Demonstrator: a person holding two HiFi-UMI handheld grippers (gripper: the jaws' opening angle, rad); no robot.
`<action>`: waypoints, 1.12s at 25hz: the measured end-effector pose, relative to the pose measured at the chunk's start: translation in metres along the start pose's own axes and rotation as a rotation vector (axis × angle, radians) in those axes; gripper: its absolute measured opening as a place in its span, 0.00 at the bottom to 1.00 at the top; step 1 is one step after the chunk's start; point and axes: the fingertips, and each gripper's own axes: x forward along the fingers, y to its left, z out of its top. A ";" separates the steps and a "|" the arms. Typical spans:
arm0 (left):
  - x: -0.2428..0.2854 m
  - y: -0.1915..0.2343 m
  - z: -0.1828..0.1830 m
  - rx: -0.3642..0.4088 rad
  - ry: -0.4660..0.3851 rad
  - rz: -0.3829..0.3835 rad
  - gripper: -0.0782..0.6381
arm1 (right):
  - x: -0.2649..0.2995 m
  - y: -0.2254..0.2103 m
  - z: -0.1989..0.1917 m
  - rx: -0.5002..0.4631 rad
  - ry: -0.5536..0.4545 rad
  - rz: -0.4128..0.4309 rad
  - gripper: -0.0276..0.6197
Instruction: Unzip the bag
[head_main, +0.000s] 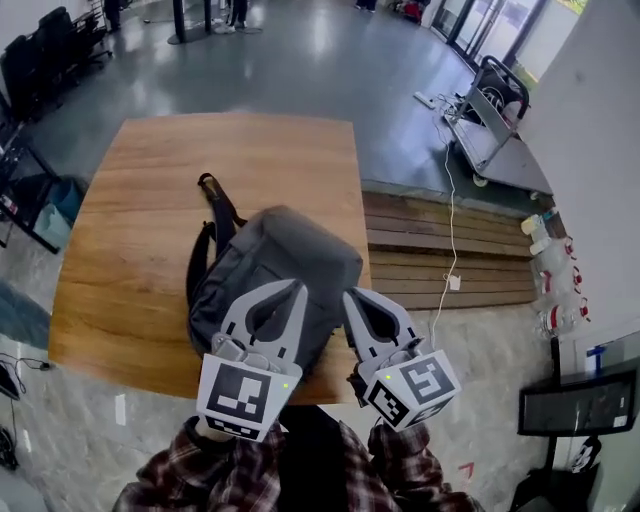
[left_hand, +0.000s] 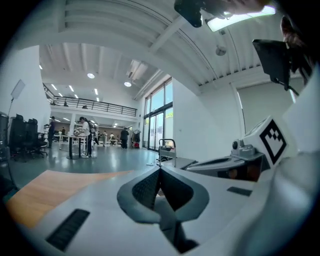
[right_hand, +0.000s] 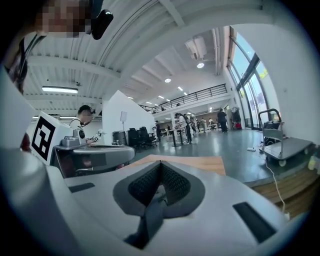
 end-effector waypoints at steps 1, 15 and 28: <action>0.006 -0.005 -0.008 0.011 0.021 -0.028 0.12 | -0.001 -0.006 -0.006 0.011 0.003 -0.028 0.06; 0.073 -0.034 -0.202 0.049 0.452 -0.224 0.12 | -0.005 -0.072 -0.174 0.141 0.278 -0.206 0.06; 0.086 -0.038 -0.292 -0.036 0.580 -0.235 0.12 | 0.003 -0.076 -0.290 0.010 0.566 -0.095 0.06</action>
